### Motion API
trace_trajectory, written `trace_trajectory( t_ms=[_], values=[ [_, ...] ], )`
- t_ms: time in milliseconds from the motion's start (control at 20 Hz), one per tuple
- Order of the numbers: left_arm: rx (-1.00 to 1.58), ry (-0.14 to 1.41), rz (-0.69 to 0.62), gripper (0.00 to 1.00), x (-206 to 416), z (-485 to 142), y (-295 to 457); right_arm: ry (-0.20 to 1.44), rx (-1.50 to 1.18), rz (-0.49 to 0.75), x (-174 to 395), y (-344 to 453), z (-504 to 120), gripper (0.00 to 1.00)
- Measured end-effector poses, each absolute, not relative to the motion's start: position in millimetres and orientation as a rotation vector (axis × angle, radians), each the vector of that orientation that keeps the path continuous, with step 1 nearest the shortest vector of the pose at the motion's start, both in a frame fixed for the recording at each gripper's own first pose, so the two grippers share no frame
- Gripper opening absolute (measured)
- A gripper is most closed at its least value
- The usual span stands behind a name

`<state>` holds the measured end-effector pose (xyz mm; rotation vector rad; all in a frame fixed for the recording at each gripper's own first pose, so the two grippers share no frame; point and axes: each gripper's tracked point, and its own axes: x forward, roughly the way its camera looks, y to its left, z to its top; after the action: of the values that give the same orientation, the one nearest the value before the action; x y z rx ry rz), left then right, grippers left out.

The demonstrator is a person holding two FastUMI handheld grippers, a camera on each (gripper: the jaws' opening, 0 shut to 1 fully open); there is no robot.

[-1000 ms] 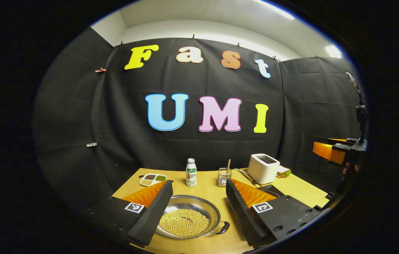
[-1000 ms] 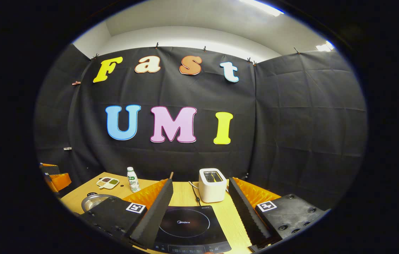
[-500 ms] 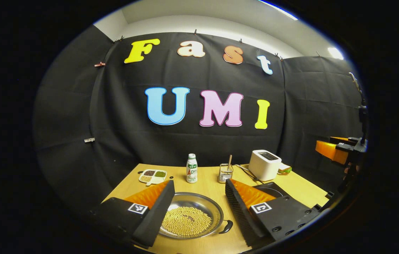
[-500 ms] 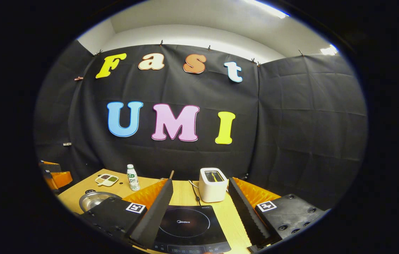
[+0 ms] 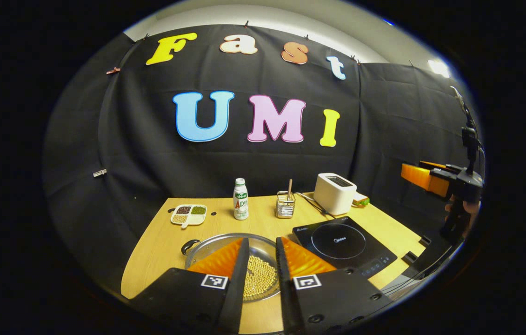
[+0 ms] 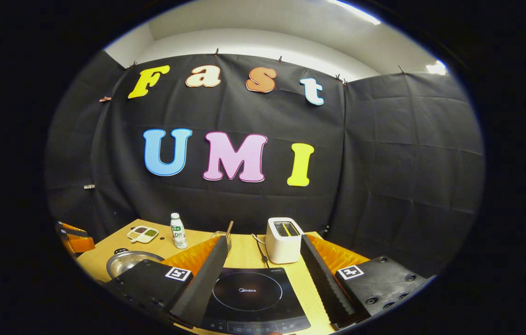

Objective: First push the handle of the pot to place it horizontally, then grasp the pot with both hands and set it on the induction cooktop.

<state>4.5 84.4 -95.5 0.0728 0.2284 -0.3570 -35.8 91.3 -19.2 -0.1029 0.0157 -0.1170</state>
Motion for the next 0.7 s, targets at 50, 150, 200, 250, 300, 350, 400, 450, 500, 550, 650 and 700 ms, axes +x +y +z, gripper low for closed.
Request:
trace_trajectory(
  t_ms=[50,150,200,250,300,350,400,450,500,550,650,700],
  values=[
    [0.081,0.245,-0.366,0.34,2.7,-103.6,85.5,0.023,-0.104,-0.117,-37.8,92.4,-22.2,0.98],
    [0.098,0.295,-0.371,0.19,-1.9,-124.7,88.0,0.041,-0.100,-0.114,-44.0,94.5,-30.1,0.98],
    [0.109,0.323,-0.366,0.17,-3.9,-135.0,89.7,0.050,-0.101,-0.110,-44.2,95.0,-34.7,0.96],
    [0.121,0.339,-0.356,0.14,-8.5,-140.4,91.8,0.057,-0.109,-0.104,-43.4,96.2,-37.5,0.98],
    [0.130,0.354,-0.346,0.08,-12.3,-145.2,93.9,0.058,-0.115,-0.108,-41.4,94.8,-37.9,0.98],
    [0.131,0.380,-0.372,0.05,-14.7,-155.9,88.8,0.058,-0.109,-0.108,-40.0,94.8,-37.1,0.98],
    [0.137,0.402,-0.388,0.05,-17.7,-164.1,83.9,0.058,-0.094,-0.103,-37.5,96.8,-35.9,0.98],
    [0.143,0.420,-0.405,0.05,-20.4,-171.7,80.6,0.057,-0.082,-0.100,-35.7,97.4,-35.0,0.98],
    [0.148,0.434,-0.417,0.05,-21.8,-179.1,77.0,0.056,-0.079,-0.099,-33.1,97.2,-35.9,0.96],
    [0.152,0.453,-0.418,0.05,-21.2,-188.3,76.9,0.060,-0.080,-0.097,-32.1,97.0,-37.0,0.98],
    [0.123,0.495,-0.452,0.05,-22.9,-205.6,67.9,0.082,-0.082,-0.081,-31.0,98.0,-44.6,0.98],
    [0.113,0.517,-0.470,0.05,-23.9,-212.5,63.5,0.093,-0.082,-0.077,-30.1,97.1,-47.7,0.98]
  ],
)
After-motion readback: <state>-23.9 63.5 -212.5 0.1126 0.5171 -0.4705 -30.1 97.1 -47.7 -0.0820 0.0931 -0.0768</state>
